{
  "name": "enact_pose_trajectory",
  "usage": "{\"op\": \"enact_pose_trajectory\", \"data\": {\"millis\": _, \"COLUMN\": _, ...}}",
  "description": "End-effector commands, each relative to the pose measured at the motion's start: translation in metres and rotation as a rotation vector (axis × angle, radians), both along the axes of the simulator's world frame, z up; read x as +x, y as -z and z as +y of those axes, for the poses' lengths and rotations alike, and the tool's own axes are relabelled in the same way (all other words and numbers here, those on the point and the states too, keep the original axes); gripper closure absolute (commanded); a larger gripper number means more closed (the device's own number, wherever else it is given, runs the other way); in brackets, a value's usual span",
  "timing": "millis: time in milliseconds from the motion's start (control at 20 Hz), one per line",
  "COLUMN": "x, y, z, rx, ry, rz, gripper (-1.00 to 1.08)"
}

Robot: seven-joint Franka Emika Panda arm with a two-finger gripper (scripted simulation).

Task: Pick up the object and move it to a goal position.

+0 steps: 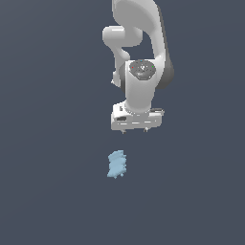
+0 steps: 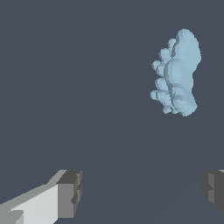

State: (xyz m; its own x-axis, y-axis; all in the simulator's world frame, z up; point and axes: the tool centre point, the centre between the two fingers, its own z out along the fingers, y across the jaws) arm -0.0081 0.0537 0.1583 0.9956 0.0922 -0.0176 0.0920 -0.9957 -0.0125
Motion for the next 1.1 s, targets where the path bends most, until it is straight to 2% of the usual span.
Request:
{"op": "enact_pose_trajectory", "data": {"millis": 0, "x": 0.0, "y": 0.0, "z": 0.0, "rx": 0.0, "ry": 0.0, "rz": 0.0, "gripper": -0.92}}
{"op": "enact_pose_trajectory", "data": {"millis": 550, "x": -0.008, "y": 0.008, "z": -0.001, "rx": 0.001, "ry": -0.017, "rz": 0.031, "gripper": -0.92}}
{"op": "enact_pose_trajectory", "data": {"millis": 1050, "x": 0.013, "y": 0.016, "z": -0.01, "rx": 0.0, "ry": -0.003, "rz": 0.023, "gripper": -0.92}}
